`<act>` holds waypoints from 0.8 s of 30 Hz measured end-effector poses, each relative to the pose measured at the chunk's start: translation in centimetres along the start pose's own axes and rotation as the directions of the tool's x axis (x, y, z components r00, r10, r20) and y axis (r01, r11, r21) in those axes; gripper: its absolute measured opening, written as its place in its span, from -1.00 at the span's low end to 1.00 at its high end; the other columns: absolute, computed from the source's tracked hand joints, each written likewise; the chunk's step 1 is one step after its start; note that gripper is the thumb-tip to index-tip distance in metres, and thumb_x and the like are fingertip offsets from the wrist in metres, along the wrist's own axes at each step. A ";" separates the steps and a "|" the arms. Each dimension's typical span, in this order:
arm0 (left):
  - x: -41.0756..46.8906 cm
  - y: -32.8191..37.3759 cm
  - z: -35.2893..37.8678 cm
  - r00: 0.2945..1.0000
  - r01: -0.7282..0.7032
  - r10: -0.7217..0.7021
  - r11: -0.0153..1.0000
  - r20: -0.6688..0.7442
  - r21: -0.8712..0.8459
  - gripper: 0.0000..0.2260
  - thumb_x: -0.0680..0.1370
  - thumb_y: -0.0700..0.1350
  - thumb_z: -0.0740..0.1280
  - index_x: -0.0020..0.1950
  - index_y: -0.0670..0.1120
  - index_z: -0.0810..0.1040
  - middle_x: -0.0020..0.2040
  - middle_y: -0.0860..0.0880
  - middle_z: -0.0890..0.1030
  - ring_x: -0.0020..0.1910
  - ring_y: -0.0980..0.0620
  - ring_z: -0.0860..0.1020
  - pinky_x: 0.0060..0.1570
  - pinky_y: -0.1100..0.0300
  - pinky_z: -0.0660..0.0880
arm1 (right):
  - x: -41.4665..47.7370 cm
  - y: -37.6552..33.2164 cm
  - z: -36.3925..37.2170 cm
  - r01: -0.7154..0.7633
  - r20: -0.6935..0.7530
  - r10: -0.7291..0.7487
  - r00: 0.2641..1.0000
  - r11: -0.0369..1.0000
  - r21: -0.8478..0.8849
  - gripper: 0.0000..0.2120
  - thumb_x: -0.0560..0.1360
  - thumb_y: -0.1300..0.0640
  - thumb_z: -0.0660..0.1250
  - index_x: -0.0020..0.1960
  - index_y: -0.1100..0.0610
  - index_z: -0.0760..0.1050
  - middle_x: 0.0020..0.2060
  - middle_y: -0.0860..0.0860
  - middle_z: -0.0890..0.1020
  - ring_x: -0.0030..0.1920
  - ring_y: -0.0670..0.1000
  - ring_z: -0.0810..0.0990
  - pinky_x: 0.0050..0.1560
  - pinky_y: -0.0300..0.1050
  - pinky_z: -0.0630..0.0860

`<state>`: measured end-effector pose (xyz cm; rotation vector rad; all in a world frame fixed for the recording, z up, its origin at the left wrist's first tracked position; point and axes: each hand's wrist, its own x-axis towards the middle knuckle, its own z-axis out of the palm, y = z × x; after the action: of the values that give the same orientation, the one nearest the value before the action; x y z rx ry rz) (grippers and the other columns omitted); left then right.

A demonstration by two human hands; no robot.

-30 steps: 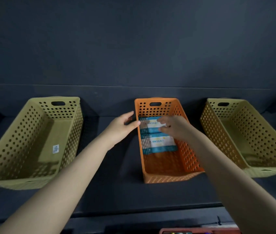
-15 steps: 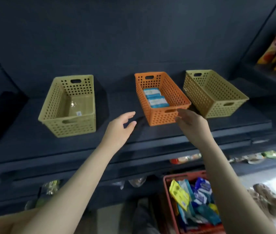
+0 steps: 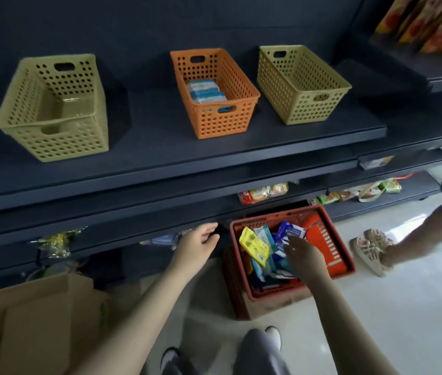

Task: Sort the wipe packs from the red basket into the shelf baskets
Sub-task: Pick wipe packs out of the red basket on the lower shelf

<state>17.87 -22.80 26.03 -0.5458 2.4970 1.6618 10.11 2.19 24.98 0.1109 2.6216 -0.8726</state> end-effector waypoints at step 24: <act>22.2 -8.0 31.8 0.913 0.389 -0.397 0.916 -0.088 -0.097 -0.56 0.58 -0.06 0.34 0.44 -0.06 0.39 0.41 -0.04 0.46 0.38 0.01 0.42 0.31 0.02 0.42 | 24.9 23.9 3.6 -0.152 0.390 0.164 0.906 0.986 -0.062 -0.68 0.56 0.04 0.31 0.28 0.12 0.48 0.11 0.08 0.62 0.04 0.06 0.57 -0.23 -0.22 0.41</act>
<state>-3.90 -2.05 0.22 -1.0911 2.1968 1.6063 -7.29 18.27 -0.40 0.1238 2.2129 -0.7136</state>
